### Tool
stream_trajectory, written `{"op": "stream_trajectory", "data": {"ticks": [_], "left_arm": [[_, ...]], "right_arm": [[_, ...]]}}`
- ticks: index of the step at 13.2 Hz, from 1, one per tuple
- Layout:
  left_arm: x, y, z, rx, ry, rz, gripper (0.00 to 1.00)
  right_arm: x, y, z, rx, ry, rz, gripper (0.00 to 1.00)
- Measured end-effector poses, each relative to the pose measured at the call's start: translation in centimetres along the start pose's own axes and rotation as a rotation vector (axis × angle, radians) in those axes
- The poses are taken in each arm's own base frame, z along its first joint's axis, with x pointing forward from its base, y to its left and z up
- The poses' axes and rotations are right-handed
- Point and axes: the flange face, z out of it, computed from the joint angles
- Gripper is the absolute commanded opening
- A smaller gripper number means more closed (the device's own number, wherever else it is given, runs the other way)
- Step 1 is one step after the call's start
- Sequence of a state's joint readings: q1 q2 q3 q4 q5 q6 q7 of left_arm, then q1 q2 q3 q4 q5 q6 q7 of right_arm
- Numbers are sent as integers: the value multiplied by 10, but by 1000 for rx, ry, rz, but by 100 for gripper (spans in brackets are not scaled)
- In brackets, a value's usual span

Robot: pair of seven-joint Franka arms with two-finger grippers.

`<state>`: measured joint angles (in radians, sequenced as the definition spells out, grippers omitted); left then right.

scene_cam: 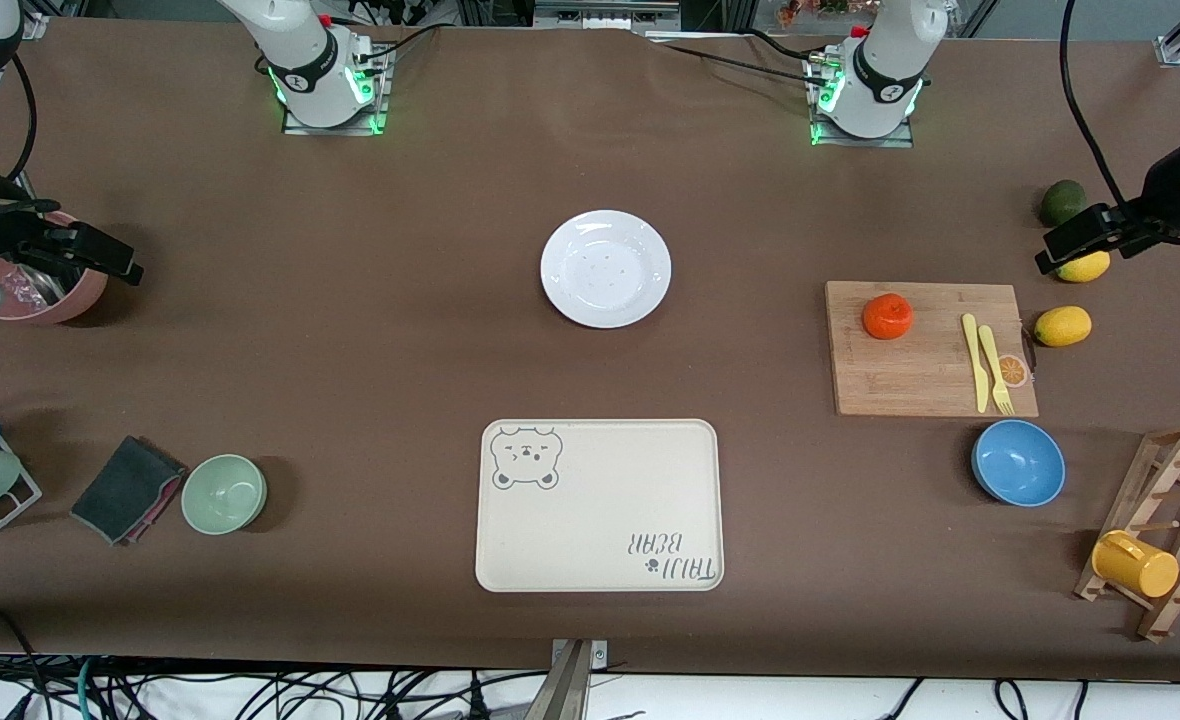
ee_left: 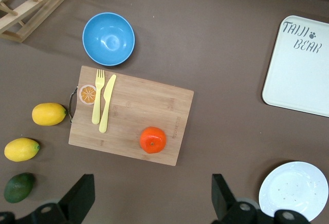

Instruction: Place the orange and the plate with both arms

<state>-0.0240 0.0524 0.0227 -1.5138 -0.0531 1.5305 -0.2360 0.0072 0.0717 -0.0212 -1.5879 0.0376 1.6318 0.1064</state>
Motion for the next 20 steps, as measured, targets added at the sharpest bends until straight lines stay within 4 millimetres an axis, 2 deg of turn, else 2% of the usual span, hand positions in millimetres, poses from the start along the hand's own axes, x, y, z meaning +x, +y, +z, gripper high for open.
{"op": "stream_trajectory", "data": {"ticks": [8, 20], "left_arm": [[3, 2, 8, 16, -13, 103, 100], [4, 3, 20, 26, -61, 108, 100]], "right_arm": [[0, 1, 0, 0, -1, 1, 100], [0, 1, 0, 0, -1, 1, 100]]}}
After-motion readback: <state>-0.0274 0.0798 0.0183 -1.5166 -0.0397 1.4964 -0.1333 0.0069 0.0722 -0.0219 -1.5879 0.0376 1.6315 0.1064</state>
